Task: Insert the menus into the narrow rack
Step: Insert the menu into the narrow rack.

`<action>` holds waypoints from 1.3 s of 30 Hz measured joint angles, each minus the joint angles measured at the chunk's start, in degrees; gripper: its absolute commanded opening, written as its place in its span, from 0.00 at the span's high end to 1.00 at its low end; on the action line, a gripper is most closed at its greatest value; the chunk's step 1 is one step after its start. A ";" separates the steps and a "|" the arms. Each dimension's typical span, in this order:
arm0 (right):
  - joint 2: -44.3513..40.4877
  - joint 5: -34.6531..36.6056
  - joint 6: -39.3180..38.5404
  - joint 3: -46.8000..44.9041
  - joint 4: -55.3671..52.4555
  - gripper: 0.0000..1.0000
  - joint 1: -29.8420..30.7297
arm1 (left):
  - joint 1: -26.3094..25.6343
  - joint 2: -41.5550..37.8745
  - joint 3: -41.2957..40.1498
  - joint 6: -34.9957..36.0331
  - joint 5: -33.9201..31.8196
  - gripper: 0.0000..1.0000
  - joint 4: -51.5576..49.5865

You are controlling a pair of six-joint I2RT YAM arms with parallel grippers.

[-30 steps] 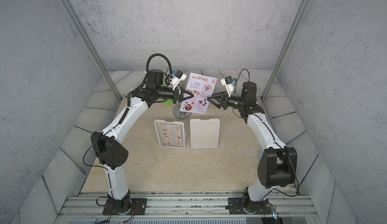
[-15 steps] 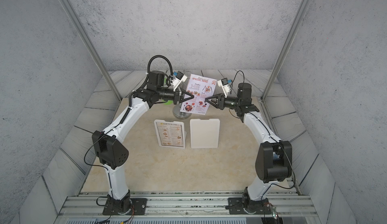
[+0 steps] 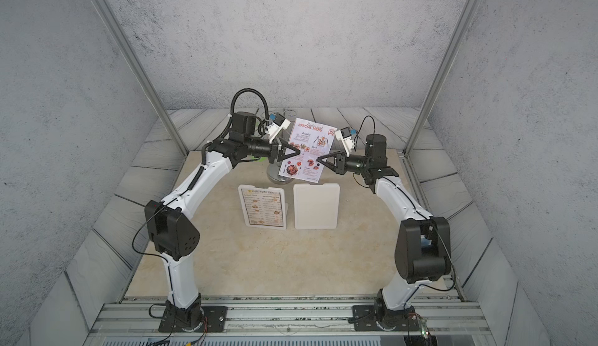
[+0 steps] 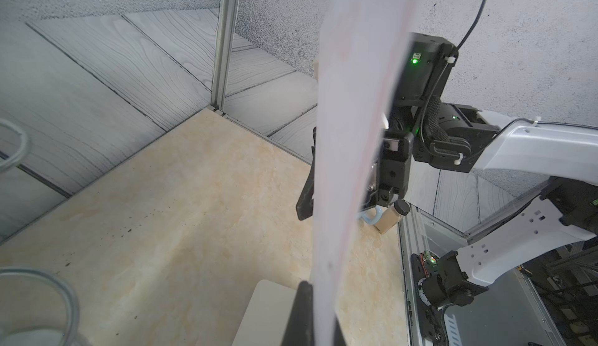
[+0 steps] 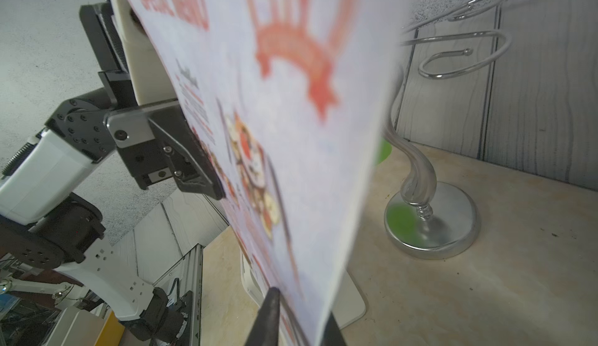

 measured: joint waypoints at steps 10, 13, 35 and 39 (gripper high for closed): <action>-1.70 0.20 -0.26 -0.46 -0.85 0.85 0.04 | 0.00 0.39 -0.13 0.02 0.37 1.00 0.09; -1.90 0.22 -0.26 -0.85 -0.83 0.85 0.09 | 0.00 0.72 -0.22 0.02 0.52 1.00 0.15; -1.92 0.24 -0.94 -1.16 -1.49 0.86 0.24 | 0.00 1.18 -0.76 0.50 0.46 1.00 1.22; -1.92 0.24 -1.14 -1.14 -1.64 0.87 0.24 | 0.00 2.10 -0.70 1.31 0.28 1.00 0.81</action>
